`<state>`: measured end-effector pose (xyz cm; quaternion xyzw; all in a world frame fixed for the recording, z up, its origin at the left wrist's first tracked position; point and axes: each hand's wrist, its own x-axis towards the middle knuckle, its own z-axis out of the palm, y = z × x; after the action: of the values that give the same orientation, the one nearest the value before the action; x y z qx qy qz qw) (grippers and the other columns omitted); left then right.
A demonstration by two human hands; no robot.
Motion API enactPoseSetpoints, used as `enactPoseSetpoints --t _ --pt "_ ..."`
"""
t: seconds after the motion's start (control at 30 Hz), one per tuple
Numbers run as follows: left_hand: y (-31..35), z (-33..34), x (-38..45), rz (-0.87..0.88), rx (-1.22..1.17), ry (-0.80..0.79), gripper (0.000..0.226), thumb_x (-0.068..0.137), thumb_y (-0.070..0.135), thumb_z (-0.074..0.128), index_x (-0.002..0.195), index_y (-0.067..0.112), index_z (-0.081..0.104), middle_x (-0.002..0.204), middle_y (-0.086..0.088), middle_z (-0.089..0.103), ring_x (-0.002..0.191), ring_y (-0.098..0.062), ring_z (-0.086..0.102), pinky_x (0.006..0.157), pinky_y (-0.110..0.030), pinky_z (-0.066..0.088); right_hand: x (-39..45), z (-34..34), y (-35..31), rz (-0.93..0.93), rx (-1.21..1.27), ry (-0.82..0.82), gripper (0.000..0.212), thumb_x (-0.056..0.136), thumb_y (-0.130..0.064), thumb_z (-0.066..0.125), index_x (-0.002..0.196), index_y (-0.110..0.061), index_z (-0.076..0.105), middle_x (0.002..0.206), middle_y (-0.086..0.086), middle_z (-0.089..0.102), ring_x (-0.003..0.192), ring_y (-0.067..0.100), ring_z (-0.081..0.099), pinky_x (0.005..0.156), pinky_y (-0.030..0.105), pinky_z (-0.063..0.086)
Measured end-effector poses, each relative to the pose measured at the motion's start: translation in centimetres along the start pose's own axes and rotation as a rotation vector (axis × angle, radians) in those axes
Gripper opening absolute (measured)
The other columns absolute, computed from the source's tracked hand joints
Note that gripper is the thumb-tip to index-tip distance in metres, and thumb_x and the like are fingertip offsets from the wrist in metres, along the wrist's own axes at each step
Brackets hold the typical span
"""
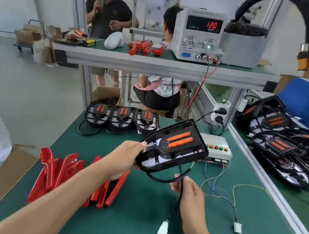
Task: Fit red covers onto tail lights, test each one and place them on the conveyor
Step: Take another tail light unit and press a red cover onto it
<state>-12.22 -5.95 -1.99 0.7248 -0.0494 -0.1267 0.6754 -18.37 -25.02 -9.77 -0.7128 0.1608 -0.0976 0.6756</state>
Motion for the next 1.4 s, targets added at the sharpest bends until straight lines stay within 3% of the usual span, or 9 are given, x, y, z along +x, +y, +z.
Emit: enactPoseSetpoints --t 0.13,0.27,0.43,0.77,0.9,1.0,1.17,1.27,1.4 --pt "-2.5 1.4 0.8 -0.076 0.126 -0.022 0.037 0.111 0.020 0.040 0.086 0.006 0.063 0.078 -0.003 0.068 0.072 -0.013 0.064 0.063 -0.026 0.055 -1.9 -1.2 1.6 0.071 -0.125 -0.022 0.031 0.099 -0.012 0.053 0.069 -0.007 0.056 0.056 -0.003 0.046 0.053 0.013 0.037 0.050 0.026 0.027" --pt "-5.4 2.1 1.5 -0.160 0.246 -0.032 0.035 0.110 0.021 0.042 0.086 0.005 0.061 0.081 -0.010 0.063 0.072 -0.019 0.063 0.065 -0.030 0.056 -3.1 -0.9 2.1 0.308 0.070 -0.092 0.017 0.099 0.002 0.053 0.083 -0.001 0.056 0.063 0.009 0.058 0.043 0.017 0.053 0.038 0.024 0.042" --pt "-6.8 2.9 1.6 -0.151 0.617 0.067 0.042 0.106 0.037 0.044 0.069 0.016 0.043 0.069 0.001 0.050 0.067 -0.020 0.045 0.063 -0.034 0.035 -3.8 -0.6 0.9 0.387 0.254 0.022 0.014 0.098 0.011 0.047 0.088 0.005 0.055 0.083 0.023 0.063 0.056 0.029 0.072 0.046 0.025 0.057" --pt "-5.4 3.6 0.9 -0.114 0.980 -0.045 0.047 0.109 0.028 0.036 0.091 -0.007 0.062 0.103 -0.027 0.065 0.098 -0.040 0.060 0.076 -0.035 0.038 -7.3 1.1 -0.6 0.443 0.456 0.045 0.008 0.096 0.007 0.055 0.101 0.009 0.060 0.098 0.024 0.068 0.097 0.033 0.069 0.076 0.028 0.058" --pt "-5.7 2.8 0.3 -0.091 0.946 -0.005 0.035 0.101 0.021 0.050 0.068 0.010 0.044 0.072 -0.011 0.052 0.076 -0.031 0.049 0.064 -0.033 0.034 -8.5 0.6 -0.8 0.535 0.462 0.027 0.056 0.094 0.005 0.063 0.146 0.007 0.040 0.128 0.027 0.060 0.107 0.040 0.067 0.093 0.042 0.049" --pt "-6.2 2.4 -0.4 -0.088 0.803 0.035 0.036 0.101 0.027 0.056 0.070 0.009 0.052 0.068 -0.008 0.051 0.066 -0.025 0.047 0.060 -0.030 0.036 -8.9 0.6 -1.0 0.547 0.423 0.027 0.059 0.093 0.004 0.065 0.147 0.006 0.040 0.133 0.028 0.058 0.106 0.042 0.066 0.090 0.045 0.051" --pt "-5.4 1.0 -1.3 0.072 0.777 0.269 0.033 0.099 0.041 0.061 0.079 0.014 0.065 0.068 0.003 0.063 0.070 -0.020 0.061 0.066 -0.030 0.043 -9.1 0.7 -0.6 0.321 0.121 0.128 0.028 0.090 0.000 0.071 0.118 -0.002 0.068 0.096 0.018 0.071 0.080 0.032 0.067 0.067 0.040 0.052" --pt "-4.0 -1.7 -1.4 0.154 0.929 0.472 0.026 0.094 0.045 0.065 0.102 0.020 0.065 0.099 0.004 0.065 0.095 -0.022 0.063 0.080 -0.034 0.050 -8.7 0.3 -0.2 0.209 0.064 0.185 0.012 0.088 0.000 0.072 0.098 -0.005 0.072 0.071 0.018 0.065 0.055 0.026 0.057 0.064 0.037 0.044" --pt "-2.9 -5.0 -0.6 -0.111 1.255 0.249 0.068 0.086 0.053 0.070 0.140 0.020 0.047 0.137 -0.005 0.045 0.130 -0.028 0.042 0.099 -0.043 0.047 -8.7 0.3 -0.1 0.154 0.029 0.103 0.012 0.089 -0.003 0.072 0.081 -0.013 0.074 0.053 0.012 0.057 0.036 0.014 0.042 0.061 0.033 0.037"
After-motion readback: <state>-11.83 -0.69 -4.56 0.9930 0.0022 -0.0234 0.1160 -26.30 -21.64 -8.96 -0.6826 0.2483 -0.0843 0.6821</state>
